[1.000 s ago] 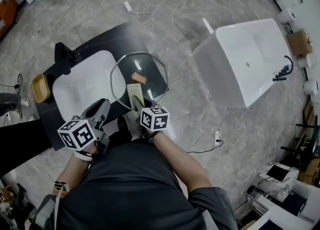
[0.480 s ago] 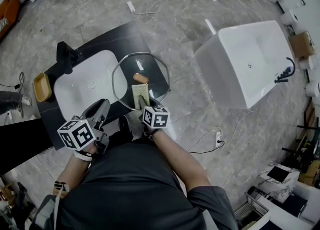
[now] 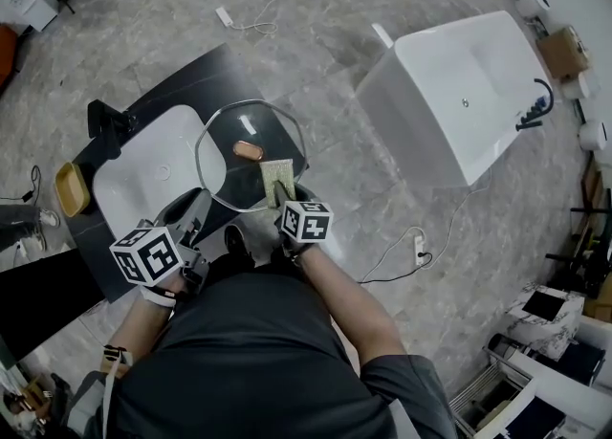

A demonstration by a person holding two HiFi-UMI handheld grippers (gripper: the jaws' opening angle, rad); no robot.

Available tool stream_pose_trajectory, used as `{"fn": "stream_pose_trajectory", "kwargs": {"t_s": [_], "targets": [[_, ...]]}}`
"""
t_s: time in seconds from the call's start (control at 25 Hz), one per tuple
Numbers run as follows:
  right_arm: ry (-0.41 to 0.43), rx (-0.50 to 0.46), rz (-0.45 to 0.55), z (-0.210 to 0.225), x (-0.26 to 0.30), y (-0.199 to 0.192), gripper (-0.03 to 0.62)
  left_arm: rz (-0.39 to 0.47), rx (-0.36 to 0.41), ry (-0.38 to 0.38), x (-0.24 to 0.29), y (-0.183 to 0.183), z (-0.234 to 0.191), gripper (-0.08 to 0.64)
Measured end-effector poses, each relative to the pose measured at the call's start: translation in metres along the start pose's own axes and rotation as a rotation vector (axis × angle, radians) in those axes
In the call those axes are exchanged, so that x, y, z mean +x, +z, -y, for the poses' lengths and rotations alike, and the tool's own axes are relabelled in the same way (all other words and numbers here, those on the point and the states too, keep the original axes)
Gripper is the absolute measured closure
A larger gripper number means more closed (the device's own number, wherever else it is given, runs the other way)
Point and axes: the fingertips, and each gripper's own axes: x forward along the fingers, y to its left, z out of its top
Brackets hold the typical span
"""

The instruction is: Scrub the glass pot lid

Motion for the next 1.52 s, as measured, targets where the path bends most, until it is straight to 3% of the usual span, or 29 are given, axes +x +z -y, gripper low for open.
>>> {"fn": "stream_pose_trajectory", "kwargs": {"t_s": [0.28, 0.36, 0.44, 0.68, 0.8, 0.92, 1.08, 1.52], "targets": [[-0.065, 0.023, 0.006, 0.032, -0.013, 0.009, 0.528, 0.012, -0.010, 0.007, -0.002, 0.002, -0.003, 0.489], [-0.113, 0.060, 0.004, 0.044, -0.020, 0.021, 0.528, 0.026, -0.024, 0.017, -0.007, 0.005, -0.009, 0.489], [-0.147, 0.033, 0.009, 0.053, -0.020, 0.045, 0.528, 0.047, -0.044, 0.032, -0.013, 0.008, -0.018, 0.489], [-0.151, -0.232, -0.044, 0.043, 0.019, 0.123, 0.528, 0.134, -0.117, 0.099, -0.046, 0.015, -0.049, 0.489], [-0.138, -0.370, -0.087, 0.019, 0.054, 0.145, 0.528, 0.183, -0.148, 0.134, -0.065, 0.018, -0.063, 0.489], [-0.186, -0.574, -0.152, 0.001, 0.090, 0.157, 0.528, 0.223, -0.180, 0.169, -0.082, 0.017, -0.076, 0.489], [-0.228, -0.783, -0.235, -0.018, 0.130, 0.153, 0.528, 0.259, -0.219, 0.198, -0.101, 0.011, -0.092, 0.489], [0.022, -1.133, -0.348, -0.112, 0.176, 0.094, 0.528, 0.305, -0.291, 0.243, -0.131, -0.006, -0.116, 0.489]]}}
